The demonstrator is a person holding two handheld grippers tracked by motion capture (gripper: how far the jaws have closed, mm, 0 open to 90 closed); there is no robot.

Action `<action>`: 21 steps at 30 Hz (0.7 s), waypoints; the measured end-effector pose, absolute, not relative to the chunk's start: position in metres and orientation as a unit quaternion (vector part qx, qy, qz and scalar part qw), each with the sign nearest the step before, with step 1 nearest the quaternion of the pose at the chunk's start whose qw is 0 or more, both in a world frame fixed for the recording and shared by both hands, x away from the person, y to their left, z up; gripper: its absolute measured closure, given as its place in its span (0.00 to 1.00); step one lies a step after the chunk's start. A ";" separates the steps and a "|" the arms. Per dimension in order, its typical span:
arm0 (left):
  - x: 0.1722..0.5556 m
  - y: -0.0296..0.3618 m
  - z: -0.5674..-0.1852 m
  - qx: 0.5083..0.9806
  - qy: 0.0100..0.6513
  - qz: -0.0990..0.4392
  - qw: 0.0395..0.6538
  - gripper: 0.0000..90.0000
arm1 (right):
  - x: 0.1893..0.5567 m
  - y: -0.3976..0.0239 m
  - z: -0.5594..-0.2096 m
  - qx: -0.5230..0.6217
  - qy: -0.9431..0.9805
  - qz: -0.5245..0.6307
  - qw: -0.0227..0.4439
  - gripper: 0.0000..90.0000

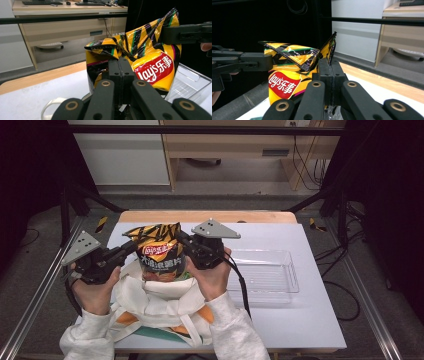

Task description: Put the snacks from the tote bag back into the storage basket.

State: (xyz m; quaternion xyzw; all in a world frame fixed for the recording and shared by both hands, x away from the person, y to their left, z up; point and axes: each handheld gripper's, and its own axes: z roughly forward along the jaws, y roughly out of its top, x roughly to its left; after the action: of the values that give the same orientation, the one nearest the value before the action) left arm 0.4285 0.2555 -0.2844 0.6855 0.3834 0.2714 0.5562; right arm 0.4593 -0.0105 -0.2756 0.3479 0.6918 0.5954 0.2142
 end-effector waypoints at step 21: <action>0.437 0.218 -0.243 0.681 0.365 0.278 0.571 1.00 | 0.452 -0.046 -0.232 0.347 0.675 0.597 0.259 1.00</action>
State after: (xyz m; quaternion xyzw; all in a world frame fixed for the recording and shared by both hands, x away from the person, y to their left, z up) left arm 0.4371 0.2182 -0.2433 0.6809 0.3647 0.2782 0.5709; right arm 0.4525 -0.0459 -0.2321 0.3474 0.6752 0.5968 0.2593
